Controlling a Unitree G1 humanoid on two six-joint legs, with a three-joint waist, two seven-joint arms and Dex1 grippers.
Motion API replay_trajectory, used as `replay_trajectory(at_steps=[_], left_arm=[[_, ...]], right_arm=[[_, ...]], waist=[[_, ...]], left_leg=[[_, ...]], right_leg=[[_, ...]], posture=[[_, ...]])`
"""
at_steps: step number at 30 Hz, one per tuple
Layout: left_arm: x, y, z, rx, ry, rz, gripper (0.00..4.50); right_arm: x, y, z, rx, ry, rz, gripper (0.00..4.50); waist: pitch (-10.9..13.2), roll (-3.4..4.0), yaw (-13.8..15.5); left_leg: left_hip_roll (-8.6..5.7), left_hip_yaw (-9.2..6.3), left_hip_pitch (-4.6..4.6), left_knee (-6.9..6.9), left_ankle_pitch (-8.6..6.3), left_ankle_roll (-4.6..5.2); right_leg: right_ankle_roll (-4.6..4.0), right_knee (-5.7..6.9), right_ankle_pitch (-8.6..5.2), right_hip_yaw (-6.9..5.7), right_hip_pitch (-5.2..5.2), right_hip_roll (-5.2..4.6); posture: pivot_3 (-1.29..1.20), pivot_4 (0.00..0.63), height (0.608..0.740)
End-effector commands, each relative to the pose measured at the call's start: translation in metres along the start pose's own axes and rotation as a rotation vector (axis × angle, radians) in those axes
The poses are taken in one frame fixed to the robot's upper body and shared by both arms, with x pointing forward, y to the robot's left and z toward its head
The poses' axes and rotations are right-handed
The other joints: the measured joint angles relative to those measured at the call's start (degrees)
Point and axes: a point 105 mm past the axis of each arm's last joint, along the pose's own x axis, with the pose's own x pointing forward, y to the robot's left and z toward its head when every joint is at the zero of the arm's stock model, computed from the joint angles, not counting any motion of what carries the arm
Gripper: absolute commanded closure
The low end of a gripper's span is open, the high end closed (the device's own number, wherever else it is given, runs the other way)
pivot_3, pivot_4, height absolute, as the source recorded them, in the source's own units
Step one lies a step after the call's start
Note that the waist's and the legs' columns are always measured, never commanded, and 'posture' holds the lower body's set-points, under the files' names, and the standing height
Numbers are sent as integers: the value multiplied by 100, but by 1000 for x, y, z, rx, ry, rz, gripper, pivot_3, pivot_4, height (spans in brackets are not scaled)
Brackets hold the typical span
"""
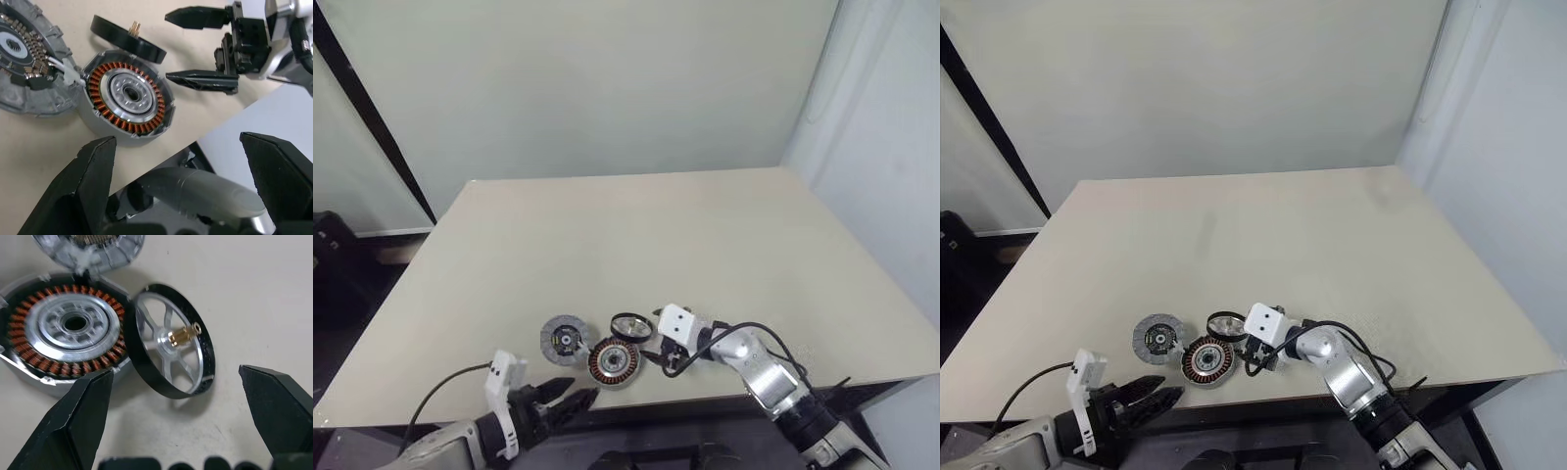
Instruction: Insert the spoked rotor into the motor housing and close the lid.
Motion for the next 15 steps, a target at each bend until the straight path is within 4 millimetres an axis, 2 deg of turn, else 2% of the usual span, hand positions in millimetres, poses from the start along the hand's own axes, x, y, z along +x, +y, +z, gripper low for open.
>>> replay_trajectory(at_steps=[1,6,7,10,15], left_arm=[[2,-2,3,23,-15,-16,200],[3,-1,5,28,-25,-16,200],[3,-1,5,29,-25,-16,168],[4,-1,4,35,-21,-15,155],[6,0,3,34,-20,-13,155]], right_arm=[[4,-11,12,-62,-32,-42,0],[9,-12,8,-87,-14,-45,0],[9,-12,7,-87,-15,-46,180],[9,-12,9,-78,-30,-49,939],[8,-12,13,-36,-59,-56,2777]], waist=[[0,0,-1],[0,1,0],[0,1,-1],[0,1,-3],[0,1,-4]], left_leg=[[-1,0,0,0,2,3],[-1,-3,0,-1,5,9],[-1,-3,0,-1,6,10],[-1,-2,0,-1,11,18],[-1,-3,1,-1,11,18]], right_leg=[[0,0,0,0,0,0],[0,1,0,-2,0,2],[0,1,0,-1,0,2],[0,1,0,-1,0,2],[0,2,0,-1,0,4]], posture=[[0,0,740],[0,0,740],[0,0,740],[0,0,740],[0,0,740]])
